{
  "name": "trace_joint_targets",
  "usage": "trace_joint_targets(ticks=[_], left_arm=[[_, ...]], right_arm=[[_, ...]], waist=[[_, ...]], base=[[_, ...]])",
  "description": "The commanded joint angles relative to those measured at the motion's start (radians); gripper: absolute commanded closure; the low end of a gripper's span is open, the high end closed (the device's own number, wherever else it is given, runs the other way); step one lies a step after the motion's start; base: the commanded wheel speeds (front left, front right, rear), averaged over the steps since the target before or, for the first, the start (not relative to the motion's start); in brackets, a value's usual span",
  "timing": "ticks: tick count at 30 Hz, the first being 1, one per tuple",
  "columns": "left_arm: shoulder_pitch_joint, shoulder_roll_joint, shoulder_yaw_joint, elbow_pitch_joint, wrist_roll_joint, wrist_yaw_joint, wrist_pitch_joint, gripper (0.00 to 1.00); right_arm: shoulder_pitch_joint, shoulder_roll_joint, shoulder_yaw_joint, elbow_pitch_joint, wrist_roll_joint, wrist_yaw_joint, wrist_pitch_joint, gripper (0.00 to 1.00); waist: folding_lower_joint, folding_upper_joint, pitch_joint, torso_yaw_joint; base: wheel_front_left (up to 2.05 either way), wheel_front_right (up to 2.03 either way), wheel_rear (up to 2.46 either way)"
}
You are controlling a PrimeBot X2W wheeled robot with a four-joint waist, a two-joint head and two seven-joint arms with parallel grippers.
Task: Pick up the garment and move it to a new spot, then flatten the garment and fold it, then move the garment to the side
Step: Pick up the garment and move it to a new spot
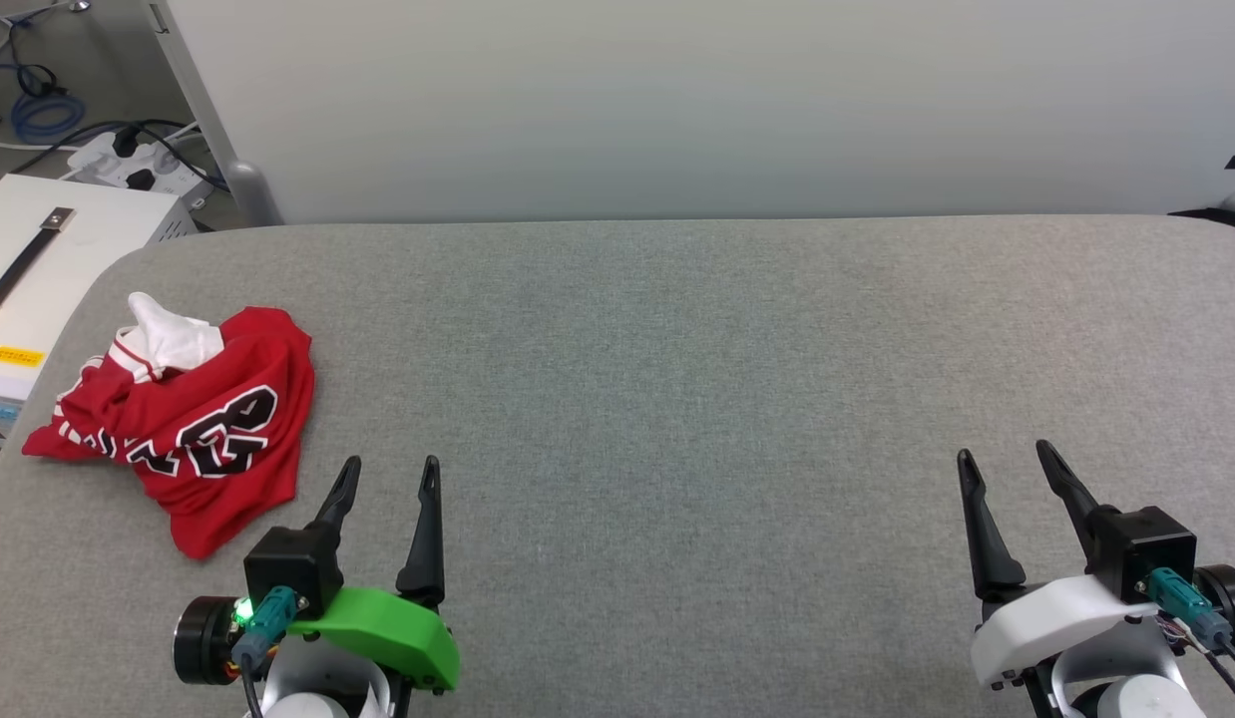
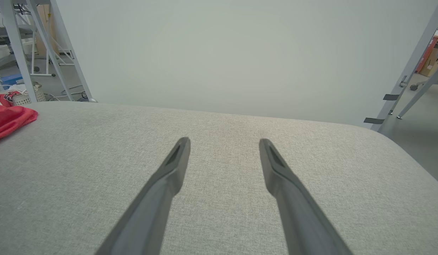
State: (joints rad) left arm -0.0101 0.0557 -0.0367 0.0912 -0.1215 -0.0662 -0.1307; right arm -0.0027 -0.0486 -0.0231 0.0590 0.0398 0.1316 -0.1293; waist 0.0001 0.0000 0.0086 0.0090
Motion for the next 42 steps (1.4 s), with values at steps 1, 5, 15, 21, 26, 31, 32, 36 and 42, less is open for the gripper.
trace_joint_targets(ticks=[1,5,15,21,26,31,32,36,42], left_arm=[[0.021,-0.003,-0.004,0.006,-0.015,-0.006,-0.010,0.00],[0.020,-0.003,-0.004,0.007,-0.025,-0.010,-0.018,0.00],[0.018,-0.004,-0.010,0.027,-0.054,-0.022,-0.043,0.00],[0.016,-0.004,-0.008,0.038,-0.064,-0.028,-0.055,0.00],[0.014,-0.004,-0.009,0.045,-0.066,-0.033,-0.065,0.00],[0.016,-0.004,-0.008,0.053,-0.074,-0.038,-0.076,0.00],[0.016,-0.004,-0.008,0.055,-0.076,-0.039,-0.078,0.00],[0.017,-0.005,-0.007,0.068,-0.083,-0.043,-0.086,0.00],[0.021,-0.005,-0.004,0.081,-0.093,-0.049,-0.099,0.00]], right_arm=[[-0.019,-0.001,-0.002,0.005,-0.001,-0.001,-0.013,0.00],[-0.023,-0.001,-0.002,0.008,-0.002,-0.001,-0.021,0.00],[-0.033,-0.001,-0.007,0.013,0.013,-0.001,-0.045,0.00],[-0.034,-0.001,-0.007,0.017,0.018,-0.001,-0.058,0.00],[-0.035,-0.001,0.011,0.021,0.026,-0.001,-0.068,0.00],[-0.032,-0.001,0.019,0.026,0.028,-0.001,-0.078,0.00],[-0.031,-0.001,0.027,0.029,0.032,-0.001,-0.080,0.00],[-0.029,-0.001,0.058,0.043,0.039,-0.001,-0.088,0.00],[-0.027,-0.001,0.103,0.062,0.048,-0.001,-0.101,0.00]], waist=[[-0.0001,0.0000,0.002,-0.001],[-0.0001,0.0000,0.009,-0.003],[-0.0001,0.0000,0.023,-0.002],[-0.0001,0.0000,0.024,0.002],[-0.0001,0.0000,0.025,0.013],[-0.0001,0.0000,0.025,0.043],[-0.0001,0.0000,0.025,0.051],[-0.0001,0.0000,0.024,0.091],[-0.0001,0.0000,0.016,0.164]], base=[[0.00,0.00,0.00],[0.00,0.00,0.00],[0.00,0.00,0.00],[0.00,0.00,0.00],[0.00,0.00,0.00],[0.00,0.00,0.00],[0.00,0.00,0.00],[0.00,0.00,0.00],[0.00,0.00,0.00]])
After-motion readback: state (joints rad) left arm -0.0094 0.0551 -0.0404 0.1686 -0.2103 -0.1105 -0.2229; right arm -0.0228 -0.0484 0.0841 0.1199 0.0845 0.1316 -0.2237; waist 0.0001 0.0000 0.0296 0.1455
